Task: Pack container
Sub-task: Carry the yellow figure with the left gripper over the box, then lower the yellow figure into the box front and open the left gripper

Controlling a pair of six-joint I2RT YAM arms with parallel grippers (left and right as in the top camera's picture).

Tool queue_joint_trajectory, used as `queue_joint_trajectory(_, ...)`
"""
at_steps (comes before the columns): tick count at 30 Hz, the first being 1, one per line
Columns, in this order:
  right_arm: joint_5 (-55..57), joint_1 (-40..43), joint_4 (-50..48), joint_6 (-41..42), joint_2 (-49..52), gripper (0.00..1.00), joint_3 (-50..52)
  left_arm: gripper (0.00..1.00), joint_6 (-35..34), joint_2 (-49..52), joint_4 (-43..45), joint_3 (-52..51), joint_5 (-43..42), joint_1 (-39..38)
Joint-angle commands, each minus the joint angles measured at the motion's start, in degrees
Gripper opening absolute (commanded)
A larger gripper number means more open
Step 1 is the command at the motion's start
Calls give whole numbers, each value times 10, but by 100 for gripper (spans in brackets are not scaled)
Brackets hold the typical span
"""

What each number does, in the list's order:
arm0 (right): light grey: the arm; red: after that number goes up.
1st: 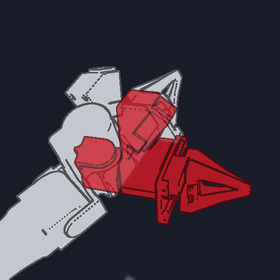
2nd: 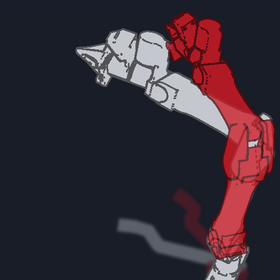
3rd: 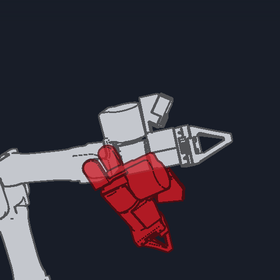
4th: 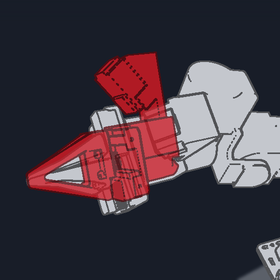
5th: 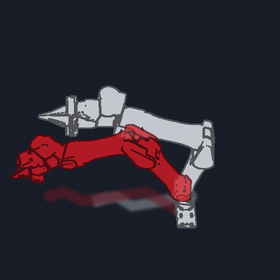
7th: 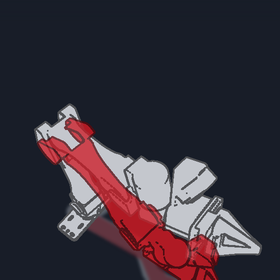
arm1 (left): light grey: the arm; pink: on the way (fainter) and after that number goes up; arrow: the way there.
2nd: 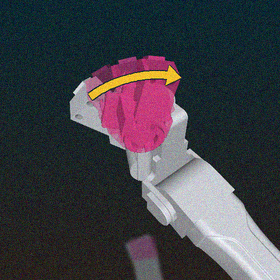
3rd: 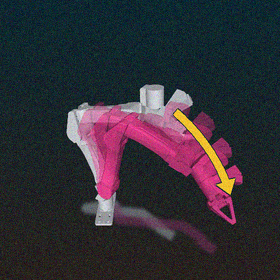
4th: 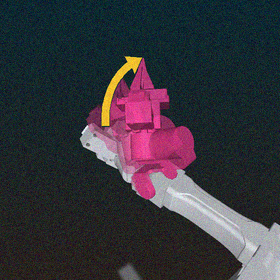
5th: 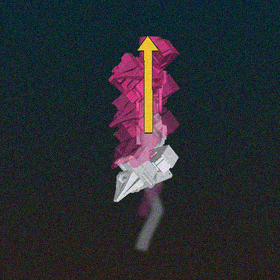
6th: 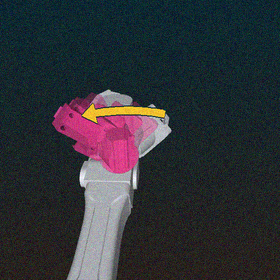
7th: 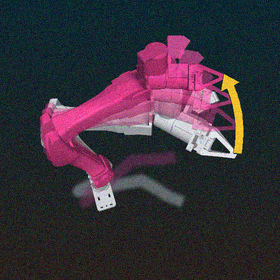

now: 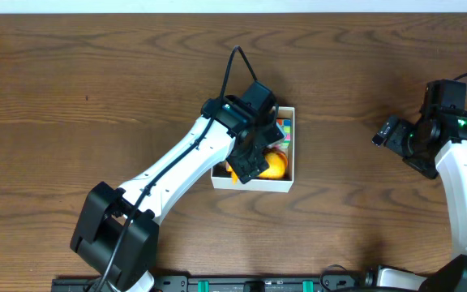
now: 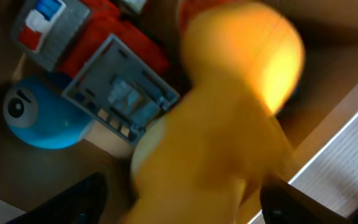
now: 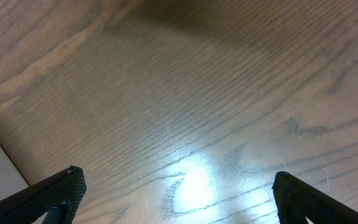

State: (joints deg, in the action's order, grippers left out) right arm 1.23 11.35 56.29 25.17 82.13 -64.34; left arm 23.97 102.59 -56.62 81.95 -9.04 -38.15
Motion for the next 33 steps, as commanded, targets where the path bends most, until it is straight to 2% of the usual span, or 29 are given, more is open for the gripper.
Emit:
queue_joint_trajectory(1,0,3,1,-6,4,99,1,81,-15,-14,-3,-4,0,-1)
queue_joint_trajectory(10,0,3,0,-6,4,99,1,83,-16,-124,15,-2,1,-1)
queue_joint_trajectory(12,0,3,0,-6,4,99,1,87,-23,-151,29,-2,7,-1)
queue_joint_trajectory(15,0,3,0,-6,4,99,1,89,-33,-172,45,-2,9,-1)
queue_joint_trajectory(19,0,3,0,-6,4,97,1,86,-45,-164,47,-3,9,-1)
queue_joint_trajectory(23,0,3,1,-6,4,96,1,74,-59,-134,46,-4,9,-1)
queue_joint_trajectory(25,0,3,1,-6,4,96,1,64,-61,-112,43,-5,9,-1)
queue_joint_trajectory(29,0,3,1,-6,4,96,1,54,-68,-62,42,-7,9,-1)
queue_joint_trajectory(31,0,3,1,-6,4,96,1,46,-68,-37,40,-7,9,-1)
queue_joint_trajectory(33,0,3,1,-7,4,96,1,32,-68,-15,35,-7,9,-1)
